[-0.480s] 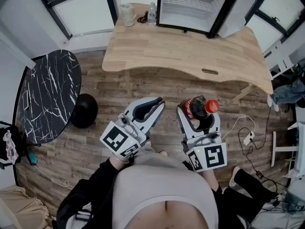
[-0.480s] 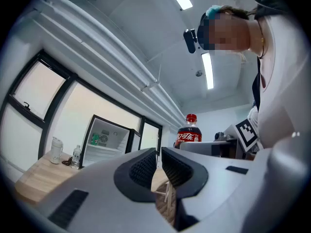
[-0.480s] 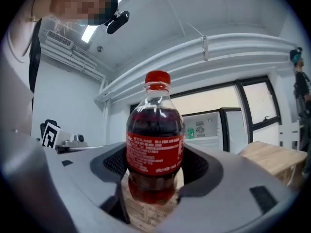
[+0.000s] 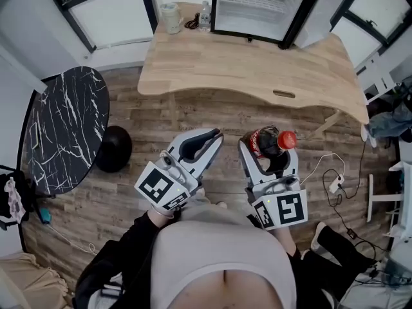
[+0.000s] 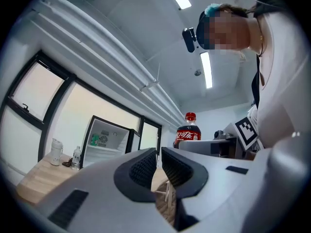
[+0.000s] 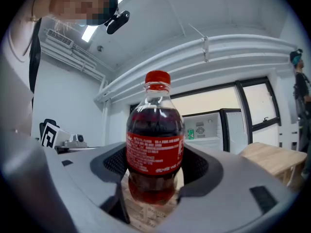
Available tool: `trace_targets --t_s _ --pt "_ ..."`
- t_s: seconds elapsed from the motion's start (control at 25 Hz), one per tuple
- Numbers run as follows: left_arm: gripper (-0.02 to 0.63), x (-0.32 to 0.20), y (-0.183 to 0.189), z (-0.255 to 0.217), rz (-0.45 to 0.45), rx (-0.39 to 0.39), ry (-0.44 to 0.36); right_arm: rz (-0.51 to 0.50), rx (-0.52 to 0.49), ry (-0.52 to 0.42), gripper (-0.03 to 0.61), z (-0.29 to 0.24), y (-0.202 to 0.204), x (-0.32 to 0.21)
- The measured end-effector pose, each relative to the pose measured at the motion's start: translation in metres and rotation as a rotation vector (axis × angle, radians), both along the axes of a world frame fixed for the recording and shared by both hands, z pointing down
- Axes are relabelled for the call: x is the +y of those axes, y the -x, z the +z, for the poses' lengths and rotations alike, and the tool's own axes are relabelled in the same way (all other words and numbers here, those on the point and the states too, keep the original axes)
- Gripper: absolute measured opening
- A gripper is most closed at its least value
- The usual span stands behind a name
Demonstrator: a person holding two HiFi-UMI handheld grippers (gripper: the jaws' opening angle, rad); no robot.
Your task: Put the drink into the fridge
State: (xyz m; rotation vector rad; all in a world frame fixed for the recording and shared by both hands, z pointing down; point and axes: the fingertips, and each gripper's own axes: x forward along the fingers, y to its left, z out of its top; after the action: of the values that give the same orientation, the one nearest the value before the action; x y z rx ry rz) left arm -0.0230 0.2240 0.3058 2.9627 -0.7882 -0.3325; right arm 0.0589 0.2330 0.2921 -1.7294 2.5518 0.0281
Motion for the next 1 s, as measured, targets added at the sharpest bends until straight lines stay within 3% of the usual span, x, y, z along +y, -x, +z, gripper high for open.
trace_targets --t_s 1.0 --pt "0.04 -0.035 0.037 0.01 0.03 -0.009 0.007 0.054 -0.034 0.021 0.327 0.012 0.029 -0.034"
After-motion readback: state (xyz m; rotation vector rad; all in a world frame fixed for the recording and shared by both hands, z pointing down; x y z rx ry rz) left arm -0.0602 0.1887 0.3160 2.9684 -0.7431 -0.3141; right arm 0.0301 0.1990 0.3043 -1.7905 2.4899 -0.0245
